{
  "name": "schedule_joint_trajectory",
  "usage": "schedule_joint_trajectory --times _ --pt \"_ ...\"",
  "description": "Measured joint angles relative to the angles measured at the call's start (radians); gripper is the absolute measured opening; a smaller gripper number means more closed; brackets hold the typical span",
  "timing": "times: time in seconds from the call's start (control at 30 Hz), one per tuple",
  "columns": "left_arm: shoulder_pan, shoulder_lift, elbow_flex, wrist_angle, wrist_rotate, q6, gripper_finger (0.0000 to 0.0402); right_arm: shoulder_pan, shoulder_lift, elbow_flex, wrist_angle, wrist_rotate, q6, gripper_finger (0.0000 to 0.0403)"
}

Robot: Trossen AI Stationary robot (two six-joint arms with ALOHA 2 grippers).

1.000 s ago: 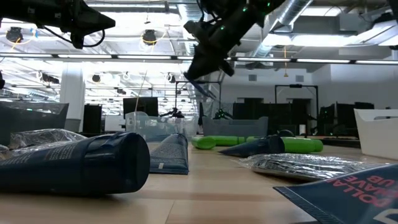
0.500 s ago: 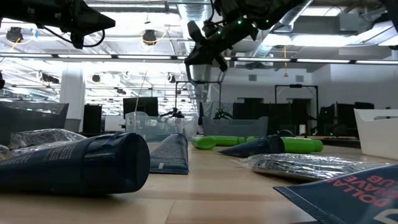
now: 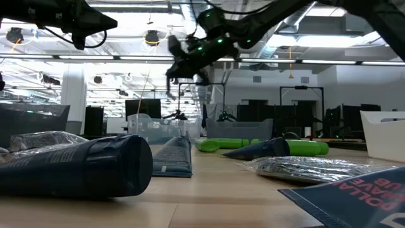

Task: Pick & Place Travel size toiletries
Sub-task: Put the blue razor into the white transparent bin, then put the green shampoo into the white bin

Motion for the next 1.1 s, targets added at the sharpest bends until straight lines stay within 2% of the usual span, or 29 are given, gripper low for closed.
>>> schedule_joint_trajectory --times 0.2,0.3,0.47,0.67,0.87,1.1 --pt "0.000 0.000 0.000 0.000 0.000 -0.001 0.0000 0.011 0.112 0.177 -0.225 0.002 0.001 0.0027" --pt "0.000 0.000 0.000 0.000 0.000 -0.001 0.0000 0.012 0.157 0.266 -0.319 0.003 0.001 0.0040" --pt "0.000 0.000 0.000 0.000 0.000 -0.001 0.0000 0.018 0.237 0.401 -0.457 0.023 -0.003 0.0076" --pt "0.000 0.000 0.000 0.000 0.000 -0.002 0.0000 0.024 0.286 0.495 -0.493 0.025 -0.025 0.0139" --pt "0.000 0.000 0.000 0.000 0.000 -0.001 0.0000 0.020 0.197 0.564 -0.631 0.022 -0.109 0.0200" --pt "0.000 0.000 0.000 0.002 0.000 -0.003 0.0000 0.017 -0.049 0.570 -0.954 0.026 -0.261 0.0200"
